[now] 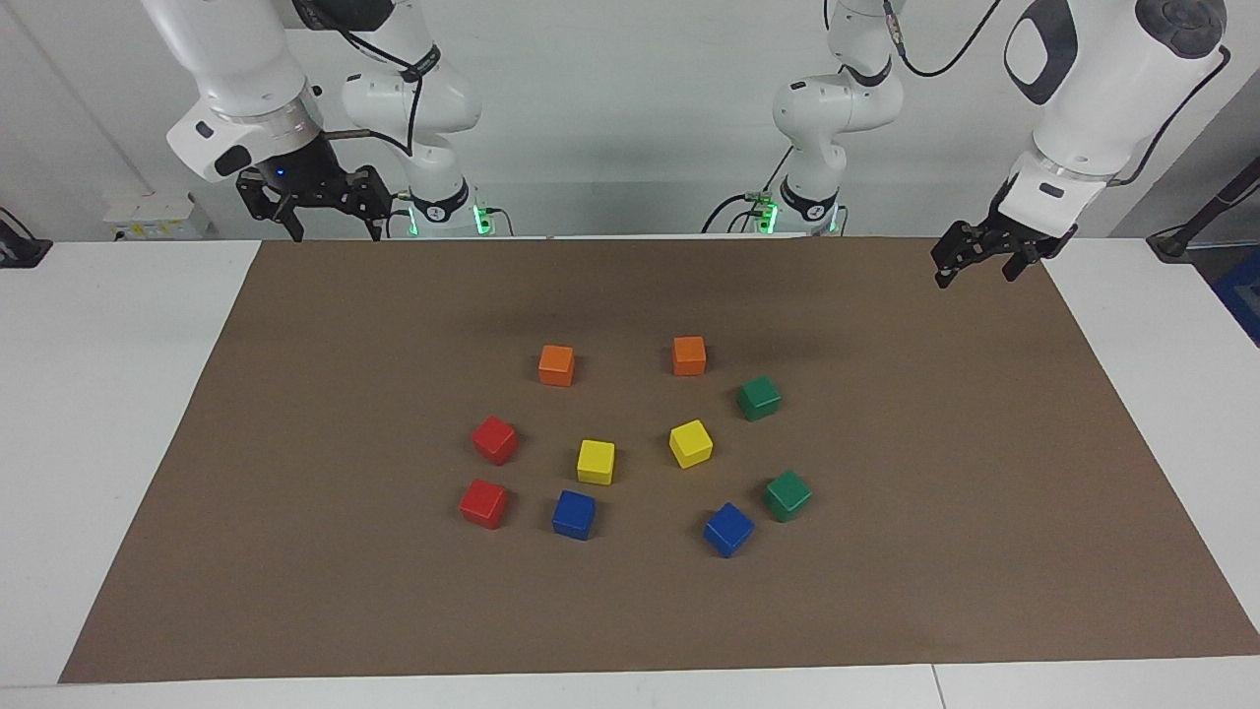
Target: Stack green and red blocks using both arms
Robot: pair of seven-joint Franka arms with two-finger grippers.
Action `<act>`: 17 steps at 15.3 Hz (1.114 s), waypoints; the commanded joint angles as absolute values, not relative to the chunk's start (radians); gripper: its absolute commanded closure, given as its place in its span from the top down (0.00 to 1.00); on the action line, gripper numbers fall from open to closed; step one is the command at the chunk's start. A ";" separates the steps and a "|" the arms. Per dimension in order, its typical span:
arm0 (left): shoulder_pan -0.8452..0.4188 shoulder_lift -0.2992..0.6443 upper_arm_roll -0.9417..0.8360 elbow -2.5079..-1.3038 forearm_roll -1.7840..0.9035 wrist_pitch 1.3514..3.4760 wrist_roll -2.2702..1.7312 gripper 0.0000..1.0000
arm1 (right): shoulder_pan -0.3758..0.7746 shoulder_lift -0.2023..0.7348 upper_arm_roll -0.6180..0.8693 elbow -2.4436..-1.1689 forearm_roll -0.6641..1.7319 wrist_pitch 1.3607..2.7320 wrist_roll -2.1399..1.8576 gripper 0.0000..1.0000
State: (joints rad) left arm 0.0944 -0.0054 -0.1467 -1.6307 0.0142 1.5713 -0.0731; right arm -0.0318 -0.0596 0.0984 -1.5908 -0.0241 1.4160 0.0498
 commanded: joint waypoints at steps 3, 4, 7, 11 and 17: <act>0.089 0.000 -0.135 -1.614 0.018 1.555 -0.052 1.00 | -0.041 -0.081 0.103 -1.614 -0.005 1.433 0.057 1.00; 0.089 0.000 -0.137 -1.614 0.020 1.558 -0.055 1.00 | -0.041 -0.081 0.103 -1.614 -0.005 1.433 0.055 1.00; 0.087 0.000 -0.143 -1.614 0.026 1.552 -0.071 1.00 | -0.041 -0.081 0.103 -1.614 -0.005 1.433 0.054 1.00; 0.086 -0.005 -0.173 -1.632 0.021 1.571 -0.153 1.00 | -0.029 -0.084 0.104 -1.623 0.000 1.433 0.070 1.00; -0.050 0.046 -0.172 -1.822 -0.021 1.871 -0.541 1.00 | -0.031 -0.084 0.106 -1.624 -0.002 1.433 0.083 1.00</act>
State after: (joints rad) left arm 0.0031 0.0222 -0.1800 -1.7411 -0.0077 1.7698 -0.4325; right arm -0.0254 -0.0597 0.1045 -1.5951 -0.0221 1.4161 0.0638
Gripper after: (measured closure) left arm 0.000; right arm 0.000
